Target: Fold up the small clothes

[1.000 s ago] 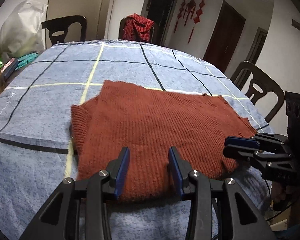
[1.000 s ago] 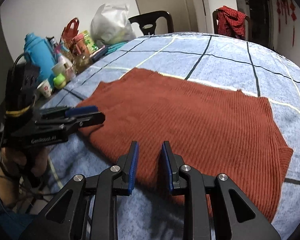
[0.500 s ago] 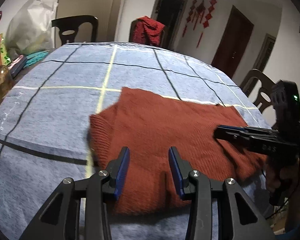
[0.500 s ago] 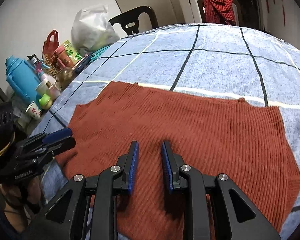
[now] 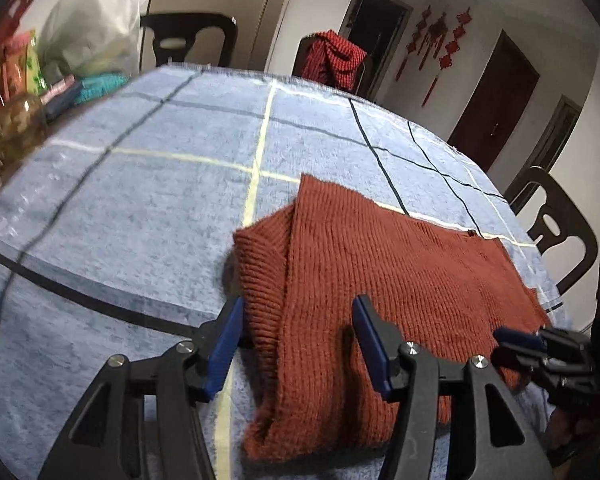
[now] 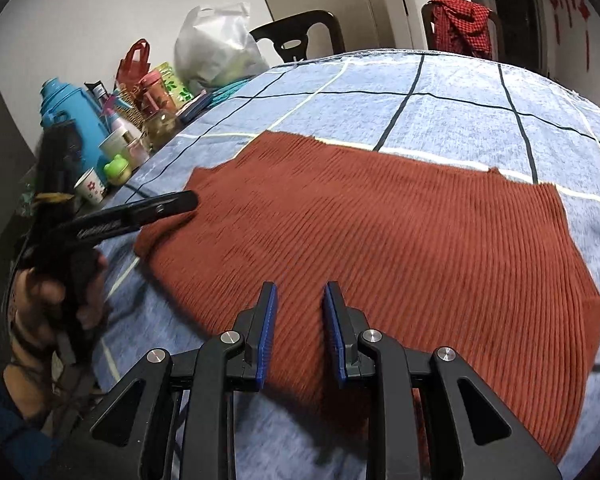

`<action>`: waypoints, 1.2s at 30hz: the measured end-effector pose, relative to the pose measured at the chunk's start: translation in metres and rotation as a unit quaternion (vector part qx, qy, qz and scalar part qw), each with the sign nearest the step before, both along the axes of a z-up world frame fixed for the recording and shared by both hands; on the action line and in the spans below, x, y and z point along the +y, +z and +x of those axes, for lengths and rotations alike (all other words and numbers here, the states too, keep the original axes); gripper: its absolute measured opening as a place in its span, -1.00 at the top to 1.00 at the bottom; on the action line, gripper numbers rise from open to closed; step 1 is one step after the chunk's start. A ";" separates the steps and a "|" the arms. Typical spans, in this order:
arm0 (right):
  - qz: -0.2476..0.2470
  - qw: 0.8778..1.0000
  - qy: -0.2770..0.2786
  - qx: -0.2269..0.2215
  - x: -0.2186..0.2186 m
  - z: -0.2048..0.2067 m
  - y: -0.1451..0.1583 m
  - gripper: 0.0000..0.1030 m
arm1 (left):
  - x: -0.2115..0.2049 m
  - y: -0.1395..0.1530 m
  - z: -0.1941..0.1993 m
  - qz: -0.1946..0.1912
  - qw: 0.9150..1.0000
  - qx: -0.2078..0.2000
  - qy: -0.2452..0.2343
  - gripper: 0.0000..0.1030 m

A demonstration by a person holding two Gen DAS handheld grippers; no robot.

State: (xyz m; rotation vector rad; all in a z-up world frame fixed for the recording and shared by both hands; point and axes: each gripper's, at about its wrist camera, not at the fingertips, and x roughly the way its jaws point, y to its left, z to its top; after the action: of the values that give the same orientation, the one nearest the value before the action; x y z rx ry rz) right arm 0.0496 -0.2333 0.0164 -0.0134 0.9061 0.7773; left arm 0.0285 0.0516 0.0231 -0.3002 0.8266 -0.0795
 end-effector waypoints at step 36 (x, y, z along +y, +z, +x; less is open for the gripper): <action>0.060 0.996 -0.060 0.024 -0.067 -0.005 0.005 0.52 | -0.067 0.069 0.013 -0.125 0.979 -0.074 -0.144 0.66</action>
State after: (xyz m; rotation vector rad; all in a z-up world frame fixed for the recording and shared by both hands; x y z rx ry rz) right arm 0.0444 -0.2999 0.0211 0.1644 0.8949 0.7222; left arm 0.0419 -0.0153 0.0919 -0.4035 0.7085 -0.4745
